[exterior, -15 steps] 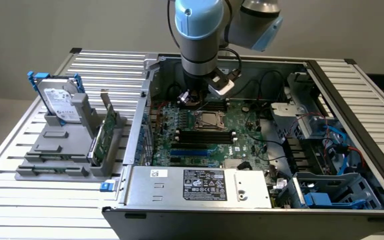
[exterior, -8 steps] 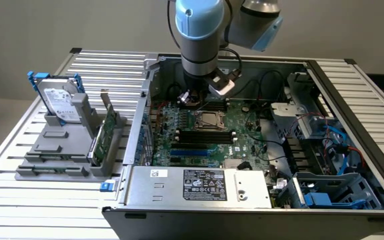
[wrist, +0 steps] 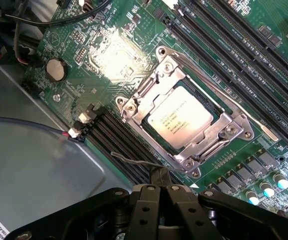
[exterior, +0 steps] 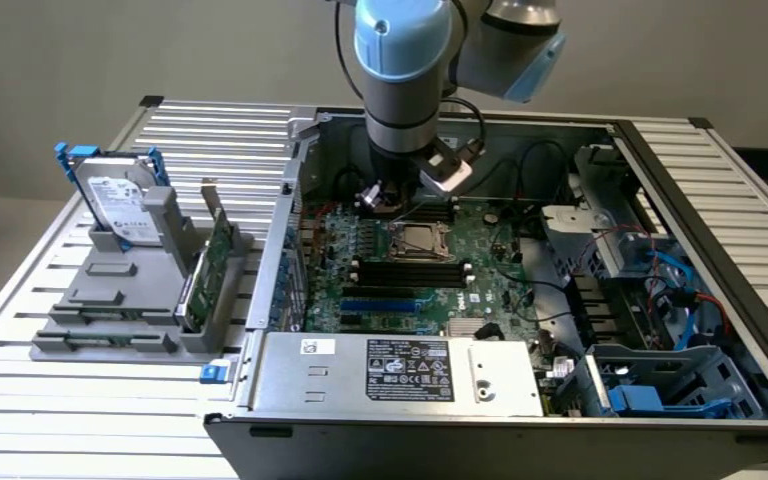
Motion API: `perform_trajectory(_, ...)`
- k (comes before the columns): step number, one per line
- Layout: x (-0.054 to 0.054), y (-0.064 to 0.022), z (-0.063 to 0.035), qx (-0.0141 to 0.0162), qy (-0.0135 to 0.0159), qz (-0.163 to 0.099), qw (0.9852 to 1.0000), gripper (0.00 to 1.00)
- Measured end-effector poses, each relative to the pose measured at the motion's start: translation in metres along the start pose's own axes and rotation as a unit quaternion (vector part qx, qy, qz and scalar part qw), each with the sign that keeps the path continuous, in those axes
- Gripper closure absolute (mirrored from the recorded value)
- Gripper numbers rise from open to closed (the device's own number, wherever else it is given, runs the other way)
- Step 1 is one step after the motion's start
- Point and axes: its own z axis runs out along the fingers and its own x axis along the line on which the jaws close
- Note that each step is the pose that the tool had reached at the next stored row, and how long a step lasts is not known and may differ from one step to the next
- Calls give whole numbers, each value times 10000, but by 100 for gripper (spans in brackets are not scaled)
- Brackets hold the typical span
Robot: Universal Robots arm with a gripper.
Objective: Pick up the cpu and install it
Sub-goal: 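Install the first cpu locking lever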
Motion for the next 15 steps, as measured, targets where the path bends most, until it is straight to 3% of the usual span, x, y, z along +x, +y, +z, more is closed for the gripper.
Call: perform_trajectory(15,27,51,47,15,-10,-56,10000,89)
